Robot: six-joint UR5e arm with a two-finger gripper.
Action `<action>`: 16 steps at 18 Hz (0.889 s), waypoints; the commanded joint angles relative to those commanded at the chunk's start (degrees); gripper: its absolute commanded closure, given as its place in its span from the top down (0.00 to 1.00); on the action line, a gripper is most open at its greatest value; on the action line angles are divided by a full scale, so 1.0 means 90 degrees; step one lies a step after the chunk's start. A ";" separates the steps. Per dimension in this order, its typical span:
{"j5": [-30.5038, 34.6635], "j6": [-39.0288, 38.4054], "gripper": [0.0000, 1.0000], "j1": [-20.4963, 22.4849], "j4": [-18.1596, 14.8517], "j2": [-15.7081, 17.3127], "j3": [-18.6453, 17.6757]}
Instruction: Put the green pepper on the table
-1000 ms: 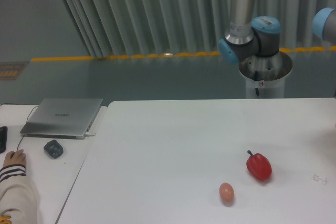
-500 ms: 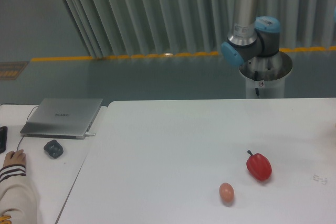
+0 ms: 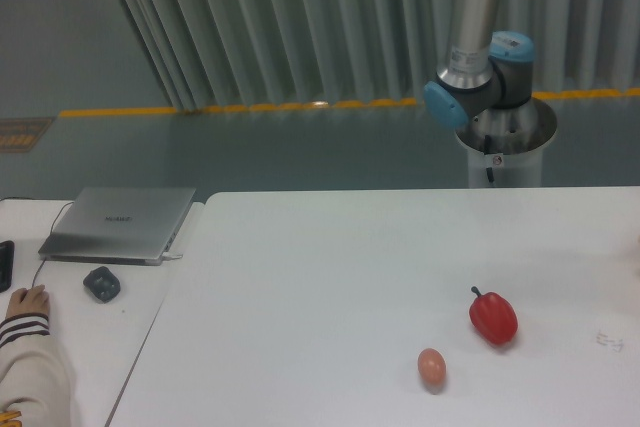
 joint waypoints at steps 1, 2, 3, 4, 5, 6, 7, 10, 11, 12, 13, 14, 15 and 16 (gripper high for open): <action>-0.0039 -0.0322 1.00 -0.0010 0.0078 -0.0029 0.0010; -0.0117 -0.0625 1.00 -0.0019 0.0146 -0.0058 0.0029; -0.0166 -0.0860 1.00 -0.0039 0.0224 -0.0126 0.0039; -0.0186 -0.1037 1.00 -0.0049 0.0312 -0.0156 0.0059; -0.0195 -0.1125 1.00 -0.0049 0.0371 -0.0176 0.0069; -0.0205 -0.1146 1.00 -0.0049 0.0410 -0.0224 0.0098; -0.0234 -0.1146 1.00 -0.0049 0.0420 -0.0254 0.0146; -0.0235 -0.1146 1.00 -0.0010 0.0499 -0.0410 0.0264; -0.0235 -0.1146 1.00 0.0010 0.0508 -0.0439 0.0283; -0.0235 -0.1146 1.00 0.0039 0.0537 -0.0498 0.0313; -0.0235 -0.1146 1.00 0.0068 0.0586 -0.0556 0.0332; -0.0235 -0.1146 1.00 0.0097 0.0625 -0.0576 0.0332; -0.0235 -0.1155 1.00 0.0098 0.0654 -0.0586 0.0303; -0.0235 -0.1165 1.00 0.0098 0.0674 -0.0586 0.0284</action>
